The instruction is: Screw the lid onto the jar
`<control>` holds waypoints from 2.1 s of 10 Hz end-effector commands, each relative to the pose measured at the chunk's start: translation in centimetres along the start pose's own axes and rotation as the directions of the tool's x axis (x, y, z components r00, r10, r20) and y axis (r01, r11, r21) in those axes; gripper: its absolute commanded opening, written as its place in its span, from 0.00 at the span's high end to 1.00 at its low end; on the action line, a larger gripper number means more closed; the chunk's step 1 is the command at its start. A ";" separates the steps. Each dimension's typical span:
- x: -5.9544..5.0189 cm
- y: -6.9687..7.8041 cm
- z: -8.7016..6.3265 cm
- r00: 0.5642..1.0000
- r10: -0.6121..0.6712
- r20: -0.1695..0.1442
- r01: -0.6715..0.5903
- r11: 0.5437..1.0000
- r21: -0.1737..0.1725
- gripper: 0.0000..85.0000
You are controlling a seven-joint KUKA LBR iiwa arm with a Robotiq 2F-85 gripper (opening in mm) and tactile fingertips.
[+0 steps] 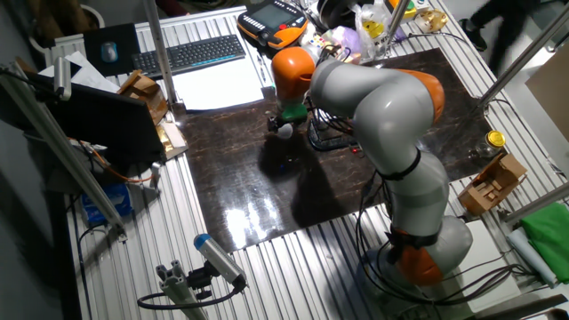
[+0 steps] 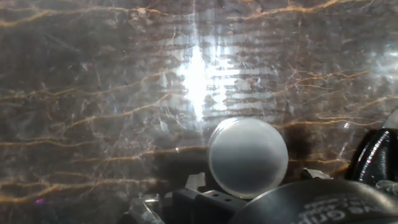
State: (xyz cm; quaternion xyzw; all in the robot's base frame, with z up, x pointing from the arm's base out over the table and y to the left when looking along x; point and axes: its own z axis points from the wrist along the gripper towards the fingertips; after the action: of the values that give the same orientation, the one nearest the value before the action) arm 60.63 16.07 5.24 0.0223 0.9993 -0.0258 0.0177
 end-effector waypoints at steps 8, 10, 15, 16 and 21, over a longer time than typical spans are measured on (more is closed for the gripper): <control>-0.6 0.1 1.9 1.000 0.021 -0.018 -0.021 1.000 0.004 0.00; -0.7 0.1 2.1 1.000 0.018 -0.021 -0.018 1.000 0.004 0.00; -1.1 -0.1 2.9 1.000 0.003 -0.019 -0.004 1.000 -0.013 0.01; -1.1 -0.1 3.0 1.000 0.002 -0.019 -0.002 1.000 -0.015 0.01; -1.2 -0.1 3.6 1.000 -0.003 -0.010 0.002 1.000 -0.020 0.03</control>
State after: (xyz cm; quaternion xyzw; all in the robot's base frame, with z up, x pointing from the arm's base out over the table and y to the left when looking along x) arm 61.93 15.71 1.72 0.0210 0.9996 -0.0160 0.0130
